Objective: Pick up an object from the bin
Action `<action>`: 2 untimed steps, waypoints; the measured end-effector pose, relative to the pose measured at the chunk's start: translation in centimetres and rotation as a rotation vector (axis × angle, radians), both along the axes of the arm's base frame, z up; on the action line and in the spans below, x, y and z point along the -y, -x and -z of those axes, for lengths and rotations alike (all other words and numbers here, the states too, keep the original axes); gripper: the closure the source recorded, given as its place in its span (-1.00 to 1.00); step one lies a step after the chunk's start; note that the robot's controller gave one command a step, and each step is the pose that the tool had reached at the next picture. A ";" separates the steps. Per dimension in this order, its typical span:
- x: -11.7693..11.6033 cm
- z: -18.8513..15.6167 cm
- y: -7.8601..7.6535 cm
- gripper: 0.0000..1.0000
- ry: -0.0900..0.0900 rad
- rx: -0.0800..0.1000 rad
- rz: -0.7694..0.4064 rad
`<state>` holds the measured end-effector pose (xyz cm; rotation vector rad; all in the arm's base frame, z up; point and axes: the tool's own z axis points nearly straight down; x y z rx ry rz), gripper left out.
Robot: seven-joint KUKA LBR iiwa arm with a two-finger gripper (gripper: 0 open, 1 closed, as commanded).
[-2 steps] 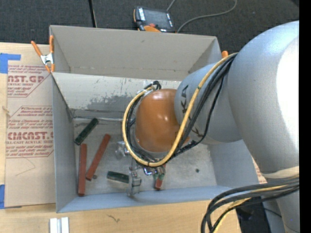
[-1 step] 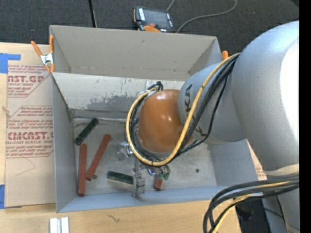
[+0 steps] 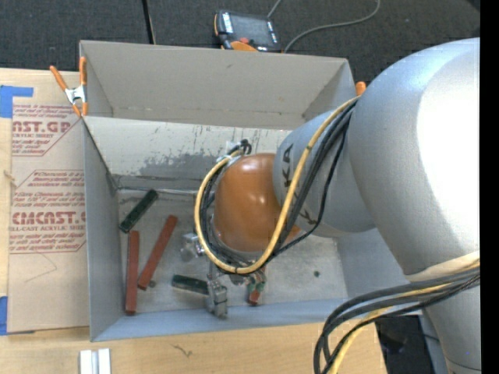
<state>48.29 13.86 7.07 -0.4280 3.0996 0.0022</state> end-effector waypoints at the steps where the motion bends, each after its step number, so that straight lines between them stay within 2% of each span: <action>1: 0.0 -0.1 -0.2 -1.00 0.001 -0.004 0.001; 2: 0.0 0.0 0.0 1.00 0.002 -0.012 0.000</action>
Offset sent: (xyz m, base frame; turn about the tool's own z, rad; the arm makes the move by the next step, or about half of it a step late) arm 0.0000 0.0000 0.0000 0.0000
